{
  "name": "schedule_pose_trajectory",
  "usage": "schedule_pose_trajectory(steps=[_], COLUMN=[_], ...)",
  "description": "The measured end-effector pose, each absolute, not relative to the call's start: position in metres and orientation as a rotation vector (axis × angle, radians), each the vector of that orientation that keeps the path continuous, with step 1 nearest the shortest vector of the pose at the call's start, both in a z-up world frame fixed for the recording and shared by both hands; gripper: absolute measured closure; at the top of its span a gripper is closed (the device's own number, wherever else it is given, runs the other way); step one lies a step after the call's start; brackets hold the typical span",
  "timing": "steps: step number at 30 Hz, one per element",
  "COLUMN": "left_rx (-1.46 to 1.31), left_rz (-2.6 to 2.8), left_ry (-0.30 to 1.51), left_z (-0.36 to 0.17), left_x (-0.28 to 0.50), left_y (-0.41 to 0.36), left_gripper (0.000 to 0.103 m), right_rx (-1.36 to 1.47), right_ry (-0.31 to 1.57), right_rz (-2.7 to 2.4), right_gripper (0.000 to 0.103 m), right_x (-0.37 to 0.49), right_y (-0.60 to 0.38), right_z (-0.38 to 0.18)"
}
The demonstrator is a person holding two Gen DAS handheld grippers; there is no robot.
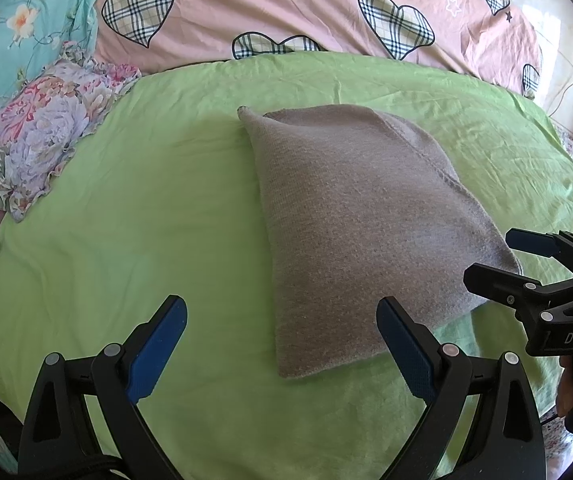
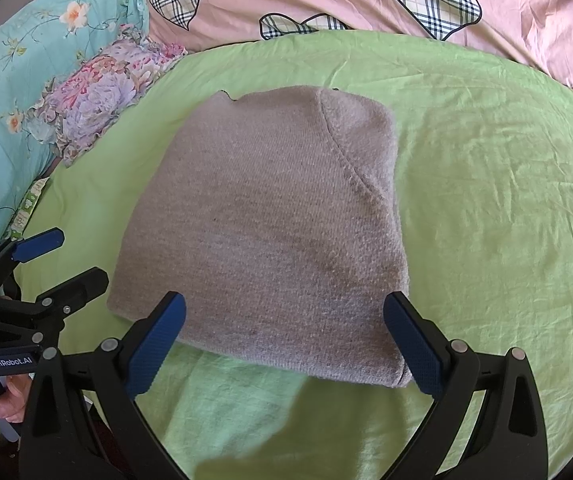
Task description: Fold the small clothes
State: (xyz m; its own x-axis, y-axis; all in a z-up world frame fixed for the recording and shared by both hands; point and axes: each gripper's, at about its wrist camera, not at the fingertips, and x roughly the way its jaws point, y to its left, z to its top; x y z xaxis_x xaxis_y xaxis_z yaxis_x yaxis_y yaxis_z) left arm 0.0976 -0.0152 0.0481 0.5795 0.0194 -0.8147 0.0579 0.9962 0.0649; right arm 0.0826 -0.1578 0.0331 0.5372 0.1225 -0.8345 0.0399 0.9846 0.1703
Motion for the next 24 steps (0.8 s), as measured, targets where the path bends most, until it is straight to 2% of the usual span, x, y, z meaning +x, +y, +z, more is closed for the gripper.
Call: schedule_pose_trajectory(steps=[24], left_rx=[0.088], left_rz=[-0.022], left_ry=[0.947], left_z=[0.0514], left_x=[0.0989], left_y=[-0.0157], left_gripper=[0.007], right_rx=[0.177], right_ry=[0.993], right_rz=[0.043], right_gripper=[0.004], right_x=[0.0829], right_y=[-0.1526], right_z=[0.0381])
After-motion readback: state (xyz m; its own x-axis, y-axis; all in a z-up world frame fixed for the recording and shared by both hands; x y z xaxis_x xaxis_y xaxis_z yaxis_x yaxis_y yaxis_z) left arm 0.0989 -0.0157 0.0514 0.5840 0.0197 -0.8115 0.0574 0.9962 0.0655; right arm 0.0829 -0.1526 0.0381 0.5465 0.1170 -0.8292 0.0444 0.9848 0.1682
